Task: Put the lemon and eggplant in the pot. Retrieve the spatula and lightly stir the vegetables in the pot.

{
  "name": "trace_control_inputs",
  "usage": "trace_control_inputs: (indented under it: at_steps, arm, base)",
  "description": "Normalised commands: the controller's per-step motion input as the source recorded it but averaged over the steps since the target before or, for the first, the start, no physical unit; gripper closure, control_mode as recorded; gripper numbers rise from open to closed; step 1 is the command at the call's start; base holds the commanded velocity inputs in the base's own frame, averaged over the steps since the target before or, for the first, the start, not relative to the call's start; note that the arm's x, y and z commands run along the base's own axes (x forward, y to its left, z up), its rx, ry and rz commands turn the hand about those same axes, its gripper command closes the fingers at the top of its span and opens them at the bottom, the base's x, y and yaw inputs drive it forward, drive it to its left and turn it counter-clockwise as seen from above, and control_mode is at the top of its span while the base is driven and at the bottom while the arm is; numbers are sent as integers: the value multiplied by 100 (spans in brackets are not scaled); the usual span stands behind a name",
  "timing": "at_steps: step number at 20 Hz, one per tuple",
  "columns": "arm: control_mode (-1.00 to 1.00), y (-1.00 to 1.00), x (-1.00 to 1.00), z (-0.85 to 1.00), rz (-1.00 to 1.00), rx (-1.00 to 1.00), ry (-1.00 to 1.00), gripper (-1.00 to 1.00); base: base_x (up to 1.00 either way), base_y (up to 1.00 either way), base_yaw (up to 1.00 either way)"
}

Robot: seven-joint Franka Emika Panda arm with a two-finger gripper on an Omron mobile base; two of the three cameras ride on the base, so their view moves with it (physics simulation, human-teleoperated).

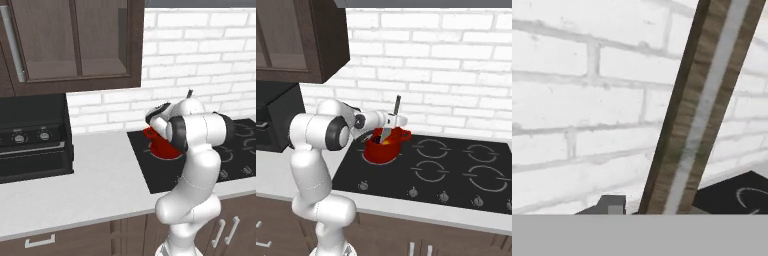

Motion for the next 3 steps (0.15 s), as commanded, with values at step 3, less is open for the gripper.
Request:
trace_control_inputs:
  at_steps: [3]
  arm:
    - [-100,6,0,-62,-8,-19,11,100]
  base:
    - [0,0,0]
